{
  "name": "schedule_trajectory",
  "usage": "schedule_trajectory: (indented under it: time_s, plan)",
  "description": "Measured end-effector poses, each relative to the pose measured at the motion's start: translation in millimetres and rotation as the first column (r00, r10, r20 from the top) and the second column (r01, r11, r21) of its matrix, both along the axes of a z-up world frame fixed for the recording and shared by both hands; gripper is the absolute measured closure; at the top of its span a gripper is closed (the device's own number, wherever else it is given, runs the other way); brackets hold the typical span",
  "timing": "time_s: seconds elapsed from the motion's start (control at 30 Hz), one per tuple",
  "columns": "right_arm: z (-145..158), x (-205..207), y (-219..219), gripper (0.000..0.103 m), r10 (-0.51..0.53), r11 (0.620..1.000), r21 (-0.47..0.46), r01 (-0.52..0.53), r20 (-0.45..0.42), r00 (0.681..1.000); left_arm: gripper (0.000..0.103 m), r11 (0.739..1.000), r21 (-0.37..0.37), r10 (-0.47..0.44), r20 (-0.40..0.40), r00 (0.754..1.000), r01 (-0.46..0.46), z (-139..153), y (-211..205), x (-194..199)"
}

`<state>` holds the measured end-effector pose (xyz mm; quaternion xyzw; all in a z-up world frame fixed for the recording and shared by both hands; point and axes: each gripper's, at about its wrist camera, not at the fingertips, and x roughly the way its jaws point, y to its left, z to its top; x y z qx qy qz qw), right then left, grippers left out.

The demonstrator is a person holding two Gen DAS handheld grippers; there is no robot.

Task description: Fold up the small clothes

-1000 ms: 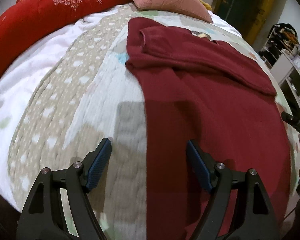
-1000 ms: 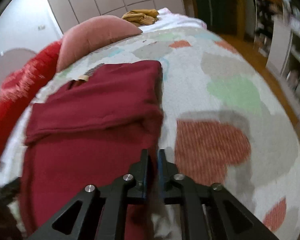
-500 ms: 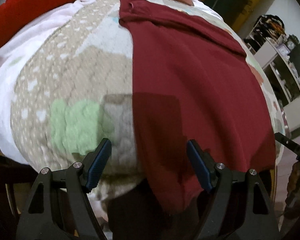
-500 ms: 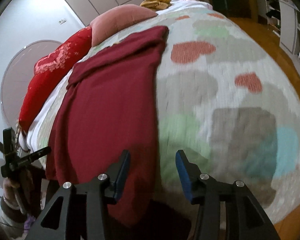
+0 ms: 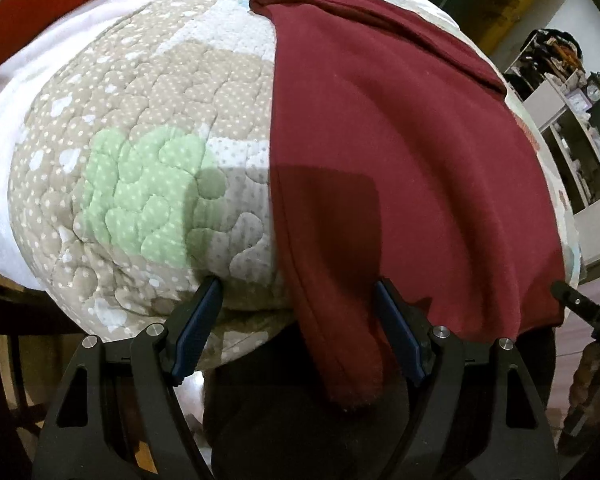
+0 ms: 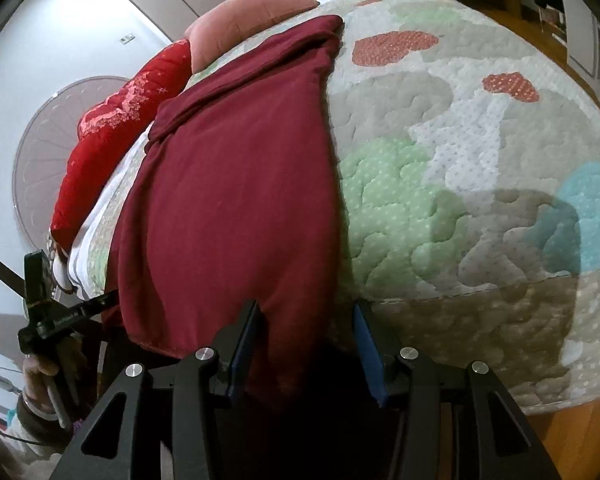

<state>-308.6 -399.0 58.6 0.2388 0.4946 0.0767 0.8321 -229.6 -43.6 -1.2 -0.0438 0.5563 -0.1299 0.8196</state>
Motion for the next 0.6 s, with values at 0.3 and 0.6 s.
schedule_trajectory:
  time_s: [0.3, 0.6]
  plan:
    - [-4.4, -4.4, 3.1, 0.058, -0.004, 0.999, 0.039, 0.004, 0.001, 1.000, 0.025, 1.000, -0.005, 0.006, -0.004, 1.000, -0.006, -6.3, -9.4, -2.2]
    - [-9.3, -2.3, 8.4, 0.058, 0.018, 1.000, 0.021, -0.018, -0.015, 1.000, 0.025, 1.000, -0.008, 0.007, -0.012, 1.000, -0.007, -9.1, -2.9, -5.0]
